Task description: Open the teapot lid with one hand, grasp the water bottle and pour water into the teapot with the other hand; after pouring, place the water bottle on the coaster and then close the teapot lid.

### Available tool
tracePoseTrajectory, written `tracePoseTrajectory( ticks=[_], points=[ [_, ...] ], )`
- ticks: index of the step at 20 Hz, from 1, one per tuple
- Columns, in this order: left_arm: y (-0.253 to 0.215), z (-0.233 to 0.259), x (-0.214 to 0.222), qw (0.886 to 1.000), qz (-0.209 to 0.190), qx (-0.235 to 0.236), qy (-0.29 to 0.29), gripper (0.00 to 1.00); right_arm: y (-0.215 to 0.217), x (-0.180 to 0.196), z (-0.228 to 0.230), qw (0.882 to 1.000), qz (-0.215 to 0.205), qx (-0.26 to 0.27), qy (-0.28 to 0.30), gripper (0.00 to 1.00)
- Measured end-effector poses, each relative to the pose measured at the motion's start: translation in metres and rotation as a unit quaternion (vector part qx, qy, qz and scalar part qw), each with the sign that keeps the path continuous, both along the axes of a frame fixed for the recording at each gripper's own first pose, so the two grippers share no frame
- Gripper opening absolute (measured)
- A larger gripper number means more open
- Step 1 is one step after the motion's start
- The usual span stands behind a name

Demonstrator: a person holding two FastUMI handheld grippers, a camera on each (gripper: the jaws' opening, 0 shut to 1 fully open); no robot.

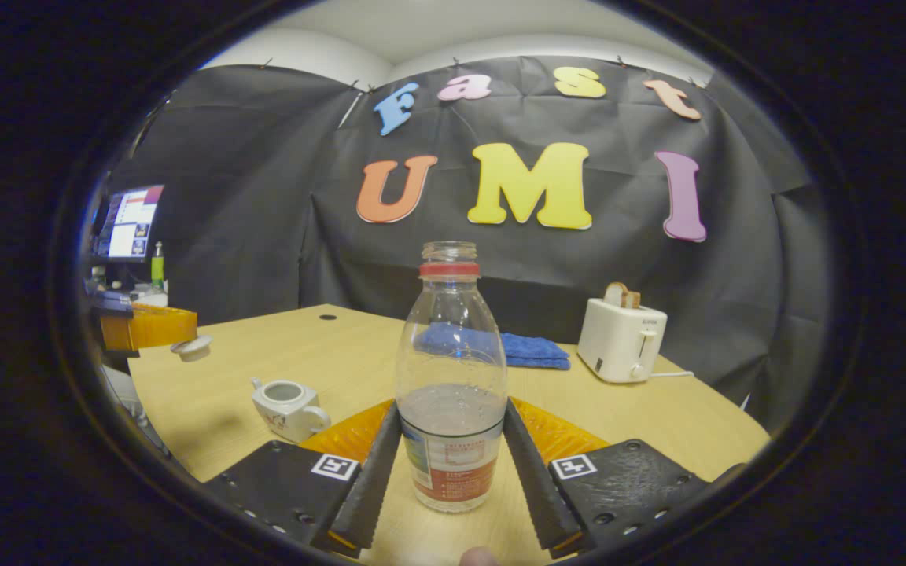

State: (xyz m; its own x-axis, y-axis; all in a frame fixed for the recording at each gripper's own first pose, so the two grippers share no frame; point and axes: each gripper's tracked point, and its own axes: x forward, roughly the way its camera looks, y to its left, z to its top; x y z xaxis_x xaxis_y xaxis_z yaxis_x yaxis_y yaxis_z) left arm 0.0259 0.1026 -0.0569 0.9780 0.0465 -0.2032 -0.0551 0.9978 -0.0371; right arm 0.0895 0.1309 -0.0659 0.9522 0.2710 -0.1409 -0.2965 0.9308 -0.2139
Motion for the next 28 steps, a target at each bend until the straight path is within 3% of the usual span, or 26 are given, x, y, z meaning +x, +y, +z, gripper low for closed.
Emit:
tracePoseTrajectory(
  ticks=[4,9,12,16,18,22,24,25,28],
  points=[
    [0.007,-0.001,0.002,1.0,-0.008,-0.006,-0.004,0.03,0.004,0.009,0.006,0.991,0.024,-0.131,-0.024,0.74],
    [0.015,-0.001,0.001,1.0,-0.013,-0.008,-0.001,0.03,0.012,0.026,0.006,0.953,0.045,-0.295,-0.057,0.75],
    [0.025,0.002,0.0,1.0,-0.008,0.001,-0.005,0.03,0.017,0.037,0.004,0.932,0.055,-0.351,-0.071,0.74],
    [0.03,0.003,-0.002,1.0,-0.008,0.002,-0.011,0.03,0.021,0.047,0.004,0.915,0.05,-0.392,-0.081,0.74],
    [0.032,0.006,-0.002,1.0,-0.01,0.009,-0.018,0.03,0.023,0.05,0.005,0.895,0.045,-0.433,-0.101,0.74],
    [0.033,0.009,-0.001,0.999,-0.014,0.02,-0.028,0.03,0.031,0.053,-0.003,0.832,0.049,-0.532,-0.147,0.74],
    [0.033,0.004,0.0,1.0,-0.014,0.017,-0.022,0.03,0.03,0.056,-0.012,0.81,0.054,-0.562,-0.158,0.74],
    [0.033,0.004,0.0,1.0,-0.014,0.015,-0.02,0.03,0.029,0.056,-0.017,0.802,0.058,-0.572,-0.16,0.74],
    [0.033,0.008,-0.003,1.0,-0.016,0.012,-0.023,0.02,0.032,0.057,-0.023,0.794,0.071,-0.585,-0.151,0.75]
  ],
)
